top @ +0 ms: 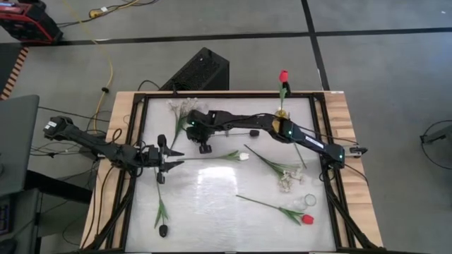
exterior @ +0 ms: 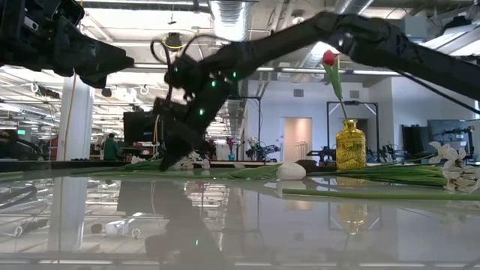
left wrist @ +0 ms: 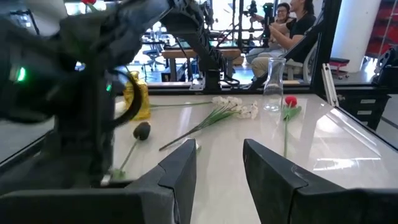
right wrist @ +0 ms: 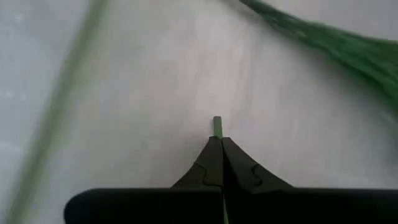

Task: Sort flowers into vase by color
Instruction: Put the top black flower into the yellow flower vase

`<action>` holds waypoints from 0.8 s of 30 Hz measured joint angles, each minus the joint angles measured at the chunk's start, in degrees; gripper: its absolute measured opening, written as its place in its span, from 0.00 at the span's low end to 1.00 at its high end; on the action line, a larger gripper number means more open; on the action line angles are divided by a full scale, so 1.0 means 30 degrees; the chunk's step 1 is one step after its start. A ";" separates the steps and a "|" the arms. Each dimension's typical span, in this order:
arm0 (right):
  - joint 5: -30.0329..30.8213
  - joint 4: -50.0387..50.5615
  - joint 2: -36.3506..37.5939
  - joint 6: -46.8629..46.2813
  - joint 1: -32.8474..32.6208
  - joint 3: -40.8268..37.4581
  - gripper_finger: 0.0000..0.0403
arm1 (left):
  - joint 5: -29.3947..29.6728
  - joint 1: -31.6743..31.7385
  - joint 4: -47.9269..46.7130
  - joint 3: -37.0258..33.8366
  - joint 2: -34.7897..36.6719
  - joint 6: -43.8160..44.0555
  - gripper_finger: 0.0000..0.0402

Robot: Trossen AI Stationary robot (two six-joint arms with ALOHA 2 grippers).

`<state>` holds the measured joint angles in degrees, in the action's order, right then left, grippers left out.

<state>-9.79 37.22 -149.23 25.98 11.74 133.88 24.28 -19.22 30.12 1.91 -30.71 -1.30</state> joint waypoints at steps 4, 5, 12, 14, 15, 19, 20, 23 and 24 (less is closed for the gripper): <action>-0.0123 0.0653 0.2129 -0.0395 -0.0395 0.0052 0.04 | -0.0186 0.0000 -0.0235 0.0000 0.0003 0.0000 0.31; -0.0133 0.0860 0.2721 -0.0627 -0.0483 0.0111 0.04 | -0.0186 0.0000 -0.0290 -0.0007 0.0003 0.0000 0.31; -0.0070 0.1971 0.5905 -0.2148 -0.1242 0.0051 0.04 | -0.1154 0.0007 -0.0282 -0.0007 -0.0005 -0.0291 0.31; -0.0143 0.1519 0.6910 -0.2924 -0.1592 0.0076 0.04 | -0.1215 0.0007 -0.0218 -0.0007 -0.0007 -0.0533 0.31; -0.0144 0.1131 0.7253 -0.3332 -0.1812 0.0137 0.04 | -0.0823 0.0016 -0.0102 -0.0015 -0.0036 -0.0560 0.31; -0.0155 -0.0265 0.8051 -0.4680 -0.2810 0.0153 0.04 | 0.0835 0.0038 0.1010 -0.0015 -0.0844 -0.0415 0.31; -0.0158 -0.0705 0.8094 -0.5013 -0.3065 0.0140 0.04 | 0.0793 0.0033 0.1518 -0.0015 -0.1165 -0.0426 0.32; -0.0187 -0.1971 0.8080 -0.5851 -0.3765 0.0102 0.04 | -0.0266 0.0029 0.4351 -0.0022 -0.2457 -0.0641 0.36; -0.0187 -0.2231 0.8085 -0.6049 -0.3983 0.0073 0.04 | -0.0716 0.0029 0.5238 -0.0022 -0.2922 -0.0746 0.38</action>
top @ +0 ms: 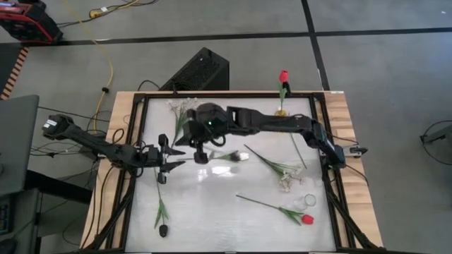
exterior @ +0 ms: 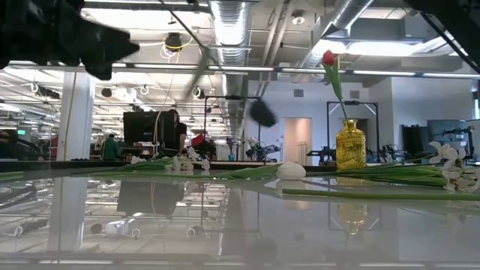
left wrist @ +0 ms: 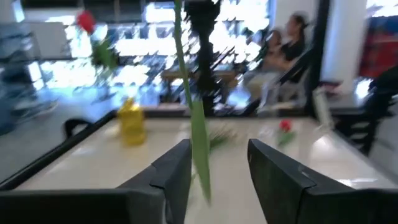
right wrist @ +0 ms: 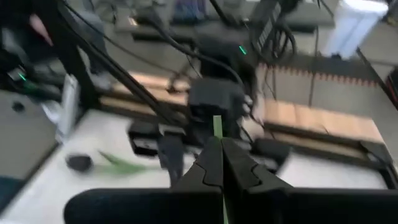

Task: Sort flowers into vase by color
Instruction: Put the top black flower into the yellow flower vase

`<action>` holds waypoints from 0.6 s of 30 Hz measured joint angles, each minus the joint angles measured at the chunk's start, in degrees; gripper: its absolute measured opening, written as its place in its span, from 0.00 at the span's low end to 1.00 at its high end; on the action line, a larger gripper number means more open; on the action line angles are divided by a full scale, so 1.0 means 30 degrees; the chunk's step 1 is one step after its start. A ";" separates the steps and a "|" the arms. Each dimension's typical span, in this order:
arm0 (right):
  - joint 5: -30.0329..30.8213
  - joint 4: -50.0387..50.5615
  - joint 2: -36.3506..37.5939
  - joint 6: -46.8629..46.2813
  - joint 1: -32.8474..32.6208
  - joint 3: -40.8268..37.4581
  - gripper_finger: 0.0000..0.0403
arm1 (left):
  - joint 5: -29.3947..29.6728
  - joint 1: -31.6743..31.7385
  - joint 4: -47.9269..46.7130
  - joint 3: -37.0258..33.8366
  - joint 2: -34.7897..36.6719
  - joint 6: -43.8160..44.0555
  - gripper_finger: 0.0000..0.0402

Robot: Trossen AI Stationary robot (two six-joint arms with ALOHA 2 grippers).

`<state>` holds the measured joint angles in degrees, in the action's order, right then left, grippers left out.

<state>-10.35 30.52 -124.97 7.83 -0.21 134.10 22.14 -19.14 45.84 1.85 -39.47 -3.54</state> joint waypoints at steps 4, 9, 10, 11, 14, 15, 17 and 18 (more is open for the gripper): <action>0.0036 -0.2604 0.0063 -0.0755 -0.0724 -0.1360 0.04 | -0.0115 0.0000 0.2797 0.0000 -0.2048 -0.0034 0.45; 0.0649 -0.5880 -0.0023 -0.1609 -0.1398 -0.2855 0.04 | -0.0248 0.0000 0.6172 0.0000 -0.4596 0.0337 0.51; 0.1013 -0.6504 0.0059 -0.1674 -0.1503 -0.3239 0.04 | -0.0465 0.0000 0.6886 0.0000 -0.5069 0.0372 0.51; 0.1365 -0.6813 0.0091 -0.1674 -0.1585 -0.3559 0.04 | -0.0809 0.0000 0.7484 0.0000 -0.5508 0.0387 0.51; 0.1938 -0.7487 -0.0016 -0.1674 -0.1770 -0.4325 0.04 | -0.1579 0.0000 0.8381 0.0011 -0.6570 0.0389 0.51; 0.1938 -0.7688 -0.0076 -0.1700 -0.1777 -0.4476 0.04 | -0.1631 0.0000 0.8536 0.0071 -0.6834 0.0390 0.51; 0.1955 -0.8190 -0.0079 -0.1830 -0.1777 -0.4552 0.04 | -0.1680 0.0000 0.8563 0.0403 -0.7242 0.0411 0.51; 0.1974 -0.8492 -0.0037 -0.1827 -0.1788 -0.4514 0.04 | -0.1897 0.0000 0.8577 0.0607 -0.7447 0.0451 0.51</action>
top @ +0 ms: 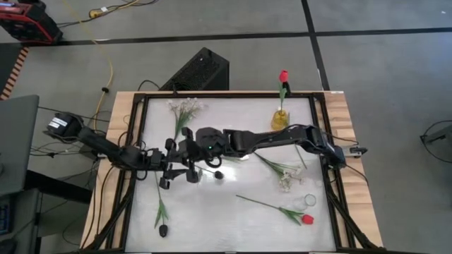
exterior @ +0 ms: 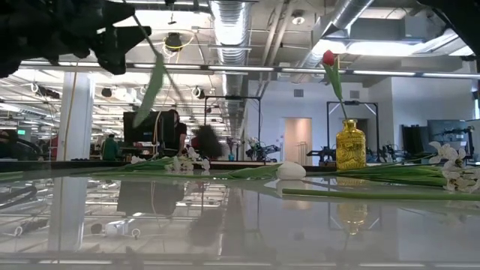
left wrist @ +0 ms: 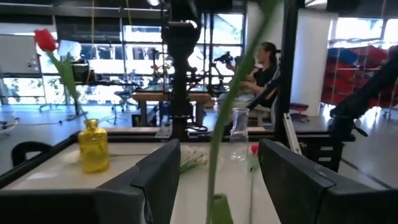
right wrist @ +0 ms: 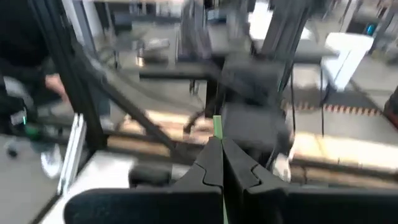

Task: Sort flowers into vase by color
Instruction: Put the top black flower into the yellow flower vase

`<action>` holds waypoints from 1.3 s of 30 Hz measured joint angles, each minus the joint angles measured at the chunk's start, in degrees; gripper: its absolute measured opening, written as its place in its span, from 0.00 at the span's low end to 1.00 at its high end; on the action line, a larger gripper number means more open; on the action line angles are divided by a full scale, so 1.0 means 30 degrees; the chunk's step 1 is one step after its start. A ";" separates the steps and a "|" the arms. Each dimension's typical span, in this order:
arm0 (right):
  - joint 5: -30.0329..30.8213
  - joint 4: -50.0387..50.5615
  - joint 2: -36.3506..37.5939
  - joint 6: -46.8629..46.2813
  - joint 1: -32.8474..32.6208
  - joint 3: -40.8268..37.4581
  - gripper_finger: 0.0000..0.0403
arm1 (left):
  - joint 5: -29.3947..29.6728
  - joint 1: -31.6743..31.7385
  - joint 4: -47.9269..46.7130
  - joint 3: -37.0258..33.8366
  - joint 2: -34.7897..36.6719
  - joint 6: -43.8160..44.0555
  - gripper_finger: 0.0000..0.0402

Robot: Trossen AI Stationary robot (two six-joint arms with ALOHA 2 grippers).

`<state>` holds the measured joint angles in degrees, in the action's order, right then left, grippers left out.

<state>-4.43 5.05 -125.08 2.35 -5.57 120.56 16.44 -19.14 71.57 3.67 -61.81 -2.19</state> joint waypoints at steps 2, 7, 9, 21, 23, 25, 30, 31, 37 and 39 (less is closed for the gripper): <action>0.0112 -0.0259 0.0104 0.0000 -0.0026 0.0043 0.04 | -0.0518 0.0000 -0.0031 0.0420 -0.0391 0.0128 0.51; 0.0230 -0.0391 0.0012 0.0171 -0.0109 0.0004 0.04 | -0.0282 0.0000 -0.1097 0.1161 -0.1264 0.0283 0.49; 0.0234 -0.0506 0.0019 0.0227 -0.0136 0.0006 0.04 | 0.0157 0.0000 -0.1051 0.1171 -0.1405 0.0259 0.45; 0.0246 -0.0188 0.0038 0.1221 -0.0244 0.0026 0.11 | 0.1209 0.0015 -0.1741 0.1171 -0.1403 -0.0084 0.02; 0.0492 -0.0172 0.0041 0.1258 -0.0198 0.0026 0.18 | 0.1254 0.0015 -0.1706 0.1171 -0.1403 -0.0084 0.01; 0.0518 0.0123 0.0056 0.1553 -0.0102 0.0026 0.25 | 0.1247 0.0015 -0.1703 0.1171 -0.1395 -0.0055 0.01; 0.0974 0.1776 0.0678 0.2974 0.0069 0.0026 0.43 | 0.1247 0.0015 -0.1853 0.1171 -0.1372 -0.0055 0.00; 0.1488 0.2417 0.0977 0.3634 0.0069 0.0026 0.46 | 0.1247 0.0015 -0.2089 0.1171 -0.1248 -0.0055 0.00; 0.5001 0.7087 0.2415 0.8314 -0.0121 0.0055 0.58 | 0.1266 0.0015 -0.4134 0.1171 0.0929 0.0872 0.00; 0.5195 0.8555 0.2608 0.9911 -0.0128 0.0055 0.59 | 0.1053 0.0015 -0.4841 0.1171 0.1831 0.1468 0.00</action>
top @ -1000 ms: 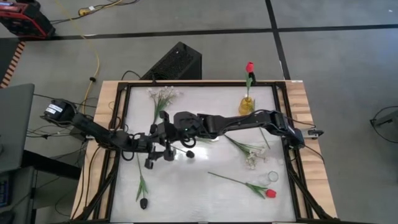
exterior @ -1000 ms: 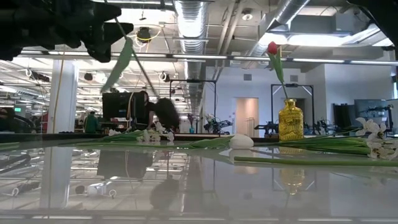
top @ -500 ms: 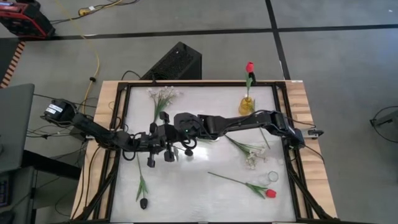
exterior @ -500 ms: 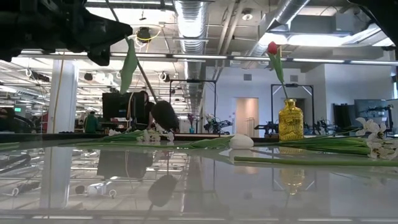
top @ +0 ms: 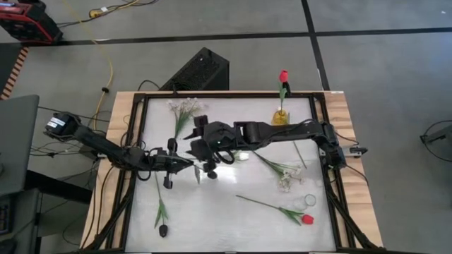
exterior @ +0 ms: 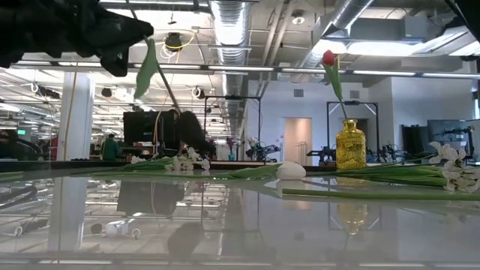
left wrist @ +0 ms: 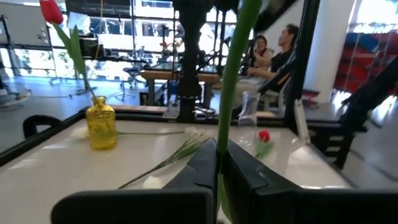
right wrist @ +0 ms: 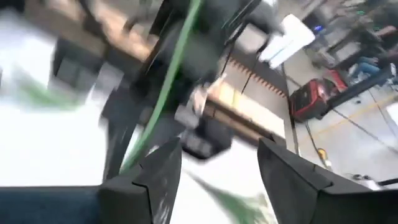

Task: Sort flowers into vase by color
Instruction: Put the top black flower into the yellow flower vase

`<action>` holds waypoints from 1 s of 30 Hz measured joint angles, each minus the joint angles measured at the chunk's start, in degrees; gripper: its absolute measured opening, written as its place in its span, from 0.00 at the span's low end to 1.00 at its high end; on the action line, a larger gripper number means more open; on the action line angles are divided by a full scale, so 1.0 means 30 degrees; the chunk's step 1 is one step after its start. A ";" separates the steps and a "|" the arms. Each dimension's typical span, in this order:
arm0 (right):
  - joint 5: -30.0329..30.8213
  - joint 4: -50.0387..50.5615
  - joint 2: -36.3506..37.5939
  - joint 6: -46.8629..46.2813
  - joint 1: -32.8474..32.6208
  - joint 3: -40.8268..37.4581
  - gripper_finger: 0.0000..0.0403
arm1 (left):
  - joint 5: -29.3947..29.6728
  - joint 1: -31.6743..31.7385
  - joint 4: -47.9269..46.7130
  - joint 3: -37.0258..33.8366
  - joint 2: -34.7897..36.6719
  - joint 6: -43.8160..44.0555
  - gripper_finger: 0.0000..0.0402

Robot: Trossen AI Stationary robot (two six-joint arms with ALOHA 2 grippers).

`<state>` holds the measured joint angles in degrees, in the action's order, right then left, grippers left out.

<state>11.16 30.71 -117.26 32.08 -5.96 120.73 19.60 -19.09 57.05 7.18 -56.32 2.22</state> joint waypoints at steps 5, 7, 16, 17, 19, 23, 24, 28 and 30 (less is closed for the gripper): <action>0.0014 0.1543 -0.0491 0.7486 -0.0550 0.0001 0.58 | -0.1465 0.0029 -0.0758 0.0000 0.1390 0.1607 0.00; 0.0523 0.1714 -0.0976 1.1117 -0.1042 -0.0030 0.57 | -0.1990 0.0029 -0.0842 0.0000 0.1549 0.2128 0.00; 0.7553 -0.3101 -0.3116 2.1460 -0.2974 0.0000 0.51 | -0.3000 0.0625 -0.1510 0.0000 0.1567 0.3262 0.00; 0.7965 -0.3406 -0.3317 2.2248 -0.3062 0.0000 0.50 | -0.3013 0.0723 -0.1711 0.0000 0.1560 0.3454 0.00; 0.8668 -0.3698 -0.3601 2.3463 -0.3205 -0.0028 0.49 | -0.3046 0.0945 -0.2071 -0.0007 0.1560 0.3649 0.00; 0.8867 -0.3735 -0.3809 2.5202 -0.3235 -0.0022 0.46 | -0.3705 0.1269 -0.2175 -0.0007 0.1553 0.3815 0.00; 0.8870 -0.3762 -0.3877 2.5382 -0.3235 -0.0019 0.46 | -0.3884 0.1341 -0.2200 -0.0007 0.1557 0.3937 0.00; 0.9278 -0.4342 -0.4115 2.5462 -0.3129 -0.0015 0.41 | -0.3940 0.1392 -0.2336 -0.0007 0.1560 0.4036 0.00; 0.9267 -0.4252 -0.4115 2.5465 -0.3118 -0.0015 0.37 | -0.3900 0.1406 -0.2223 -0.0007 0.1564 0.4043 0.00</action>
<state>38.96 17.96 -129.60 108.48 -15.31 120.68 7.90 -14.87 50.38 7.16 -51.62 14.35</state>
